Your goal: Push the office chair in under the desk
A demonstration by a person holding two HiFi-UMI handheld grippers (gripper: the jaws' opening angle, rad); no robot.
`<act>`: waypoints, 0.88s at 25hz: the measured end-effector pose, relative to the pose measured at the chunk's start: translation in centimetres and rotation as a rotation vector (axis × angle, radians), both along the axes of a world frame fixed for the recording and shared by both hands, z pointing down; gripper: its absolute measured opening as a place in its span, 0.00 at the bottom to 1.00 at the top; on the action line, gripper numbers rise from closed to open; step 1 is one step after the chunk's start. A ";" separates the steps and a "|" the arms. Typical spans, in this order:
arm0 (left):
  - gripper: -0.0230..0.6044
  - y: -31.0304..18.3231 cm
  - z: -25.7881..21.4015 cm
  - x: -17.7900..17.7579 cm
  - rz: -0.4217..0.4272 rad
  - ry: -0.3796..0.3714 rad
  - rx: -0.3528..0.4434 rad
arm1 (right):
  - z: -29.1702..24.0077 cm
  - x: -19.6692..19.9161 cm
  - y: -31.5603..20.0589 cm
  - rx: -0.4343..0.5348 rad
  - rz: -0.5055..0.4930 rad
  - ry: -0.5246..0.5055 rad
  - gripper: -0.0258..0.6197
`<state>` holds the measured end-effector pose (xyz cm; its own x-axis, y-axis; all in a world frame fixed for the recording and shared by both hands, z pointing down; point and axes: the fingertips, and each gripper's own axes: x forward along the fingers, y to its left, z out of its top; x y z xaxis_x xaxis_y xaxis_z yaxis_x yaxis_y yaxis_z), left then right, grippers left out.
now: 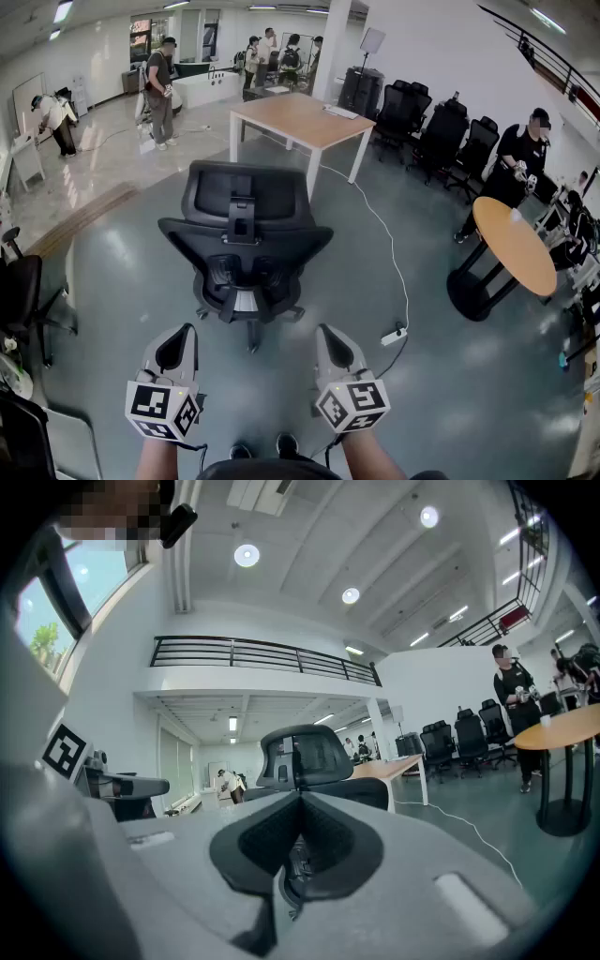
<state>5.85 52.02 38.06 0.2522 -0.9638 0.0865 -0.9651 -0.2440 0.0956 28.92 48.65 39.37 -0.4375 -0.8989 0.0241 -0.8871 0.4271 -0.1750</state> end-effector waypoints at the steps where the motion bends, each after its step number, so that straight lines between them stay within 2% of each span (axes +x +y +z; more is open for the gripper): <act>1: 0.07 0.2 -0.1 -0.1 -0.001 0.002 -0.001 | -0.1 0.0 0.2 0.000 0.000 -0.002 0.03; 22: 0.07 1.1 0.6 0.1 0.042 -0.005 -0.017 | 0.1 0.1 2.2 0.011 0.020 0.023 0.03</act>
<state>5.92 53.13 38.63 0.2916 -0.9508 0.1044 -0.9546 -0.2822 0.0954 28.98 50.81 39.47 -0.4187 -0.9078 0.0243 -0.8993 0.4108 -0.1498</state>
